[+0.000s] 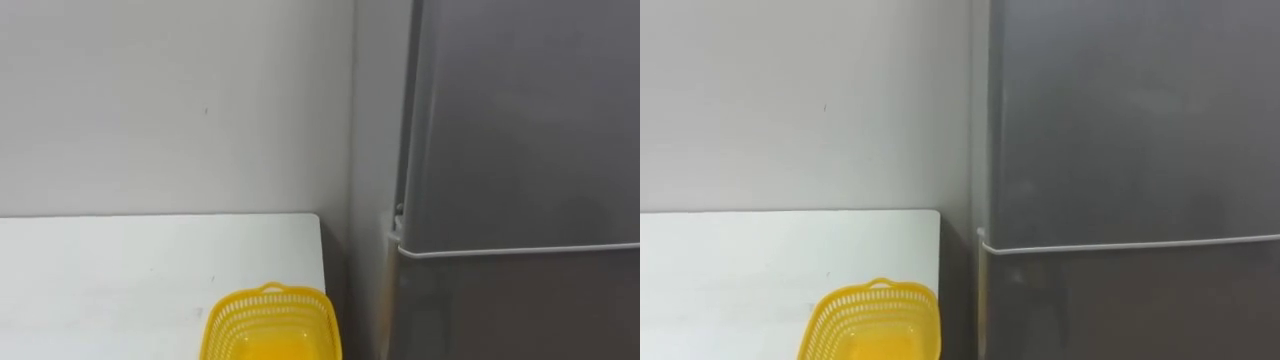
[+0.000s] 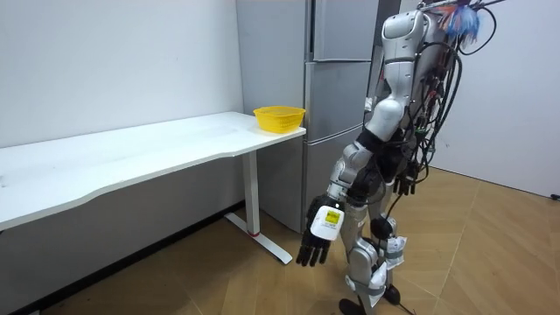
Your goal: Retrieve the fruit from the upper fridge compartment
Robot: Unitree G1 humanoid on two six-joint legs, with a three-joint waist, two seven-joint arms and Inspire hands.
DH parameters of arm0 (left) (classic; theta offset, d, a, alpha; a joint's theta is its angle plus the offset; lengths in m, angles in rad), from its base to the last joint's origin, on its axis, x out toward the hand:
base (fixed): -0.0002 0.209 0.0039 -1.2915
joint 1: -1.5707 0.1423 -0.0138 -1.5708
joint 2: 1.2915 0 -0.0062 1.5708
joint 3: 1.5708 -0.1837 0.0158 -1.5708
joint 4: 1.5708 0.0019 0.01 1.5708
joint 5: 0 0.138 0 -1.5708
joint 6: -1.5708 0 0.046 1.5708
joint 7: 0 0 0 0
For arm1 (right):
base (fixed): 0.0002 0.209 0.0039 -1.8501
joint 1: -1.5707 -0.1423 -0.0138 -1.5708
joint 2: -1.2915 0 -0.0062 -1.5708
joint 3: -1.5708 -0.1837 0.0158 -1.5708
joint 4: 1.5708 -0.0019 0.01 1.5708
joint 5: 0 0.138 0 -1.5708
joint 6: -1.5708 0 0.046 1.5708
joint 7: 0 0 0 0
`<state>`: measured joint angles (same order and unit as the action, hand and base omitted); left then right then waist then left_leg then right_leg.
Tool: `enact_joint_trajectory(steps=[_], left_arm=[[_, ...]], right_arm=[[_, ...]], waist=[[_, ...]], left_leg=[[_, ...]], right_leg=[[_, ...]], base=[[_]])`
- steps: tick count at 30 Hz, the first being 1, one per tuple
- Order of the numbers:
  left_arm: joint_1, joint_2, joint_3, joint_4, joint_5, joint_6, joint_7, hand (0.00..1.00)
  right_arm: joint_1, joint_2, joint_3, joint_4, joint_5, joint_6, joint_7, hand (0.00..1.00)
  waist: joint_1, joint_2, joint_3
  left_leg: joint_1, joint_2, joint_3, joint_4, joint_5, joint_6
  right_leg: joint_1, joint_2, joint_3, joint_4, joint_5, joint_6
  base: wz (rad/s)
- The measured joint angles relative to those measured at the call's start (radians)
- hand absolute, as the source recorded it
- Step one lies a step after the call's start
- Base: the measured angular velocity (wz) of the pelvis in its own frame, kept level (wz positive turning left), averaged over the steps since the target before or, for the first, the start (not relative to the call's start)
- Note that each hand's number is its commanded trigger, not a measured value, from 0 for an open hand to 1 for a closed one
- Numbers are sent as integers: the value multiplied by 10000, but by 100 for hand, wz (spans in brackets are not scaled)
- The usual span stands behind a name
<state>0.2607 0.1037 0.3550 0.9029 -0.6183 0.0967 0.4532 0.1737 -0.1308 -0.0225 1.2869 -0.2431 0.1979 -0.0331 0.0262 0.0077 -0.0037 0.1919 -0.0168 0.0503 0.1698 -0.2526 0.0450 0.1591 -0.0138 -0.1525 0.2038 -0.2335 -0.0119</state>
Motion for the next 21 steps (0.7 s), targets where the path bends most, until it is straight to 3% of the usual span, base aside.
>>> enact_joint_trajectory(steps=[5,9,14,16,18,21], left_arm=[[114,-6,671,-1620,-2131,-610,1479,0],[253,7,771,-3127,-3334,-1504,2499,0],[206,8,972,-5053,-3020,-1965,3698,0],[152,14,1100,-6123,-2200,-2282,4148,0],[155,71,1136,-7042,-1707,-2418,4526,0],[155,196,1168,-8943,-86,-2497,4950,0]], right_arm=[[59,-14,-14,-50,3,-116,-1,0],[248,-18,-228,-492,-28,-453,-31,0],[617,12,-447,-1121,-356,-728,-195,0],[661,2,-493,-1142,-420,-775,-218,0],[772,3,-490,-1185,-413,-787,-214,0],[832,13,-496,-1112,-410,-905,-181,0]], waist=[[123,56,-30],[115,106,-65],[216,135,-85],[296,117,-76],[323,120,-70],[360,129,-78]], left_leg=[[-46,7,-26,1,2,-3],[-33,-9,-66,25,5,-1],[-26,-15,-96,-2,4,0],[-10,-17,-98,-12,4,0],[-28,-22,-107,-15,4,0],[-52,-40,-213,4,3,2]], right_leg=[[-32,-12,-41,-6,5,-6],[-10,18,-121,34,14,-3],[-19,24,-100,18,14,-2],[-12,21,-101,21,14,-2],[-20,22,-121,15,14,-2],[-13,21,-130,19,12,0]], base=[[1],[1],[0],[0],[2],[6]])
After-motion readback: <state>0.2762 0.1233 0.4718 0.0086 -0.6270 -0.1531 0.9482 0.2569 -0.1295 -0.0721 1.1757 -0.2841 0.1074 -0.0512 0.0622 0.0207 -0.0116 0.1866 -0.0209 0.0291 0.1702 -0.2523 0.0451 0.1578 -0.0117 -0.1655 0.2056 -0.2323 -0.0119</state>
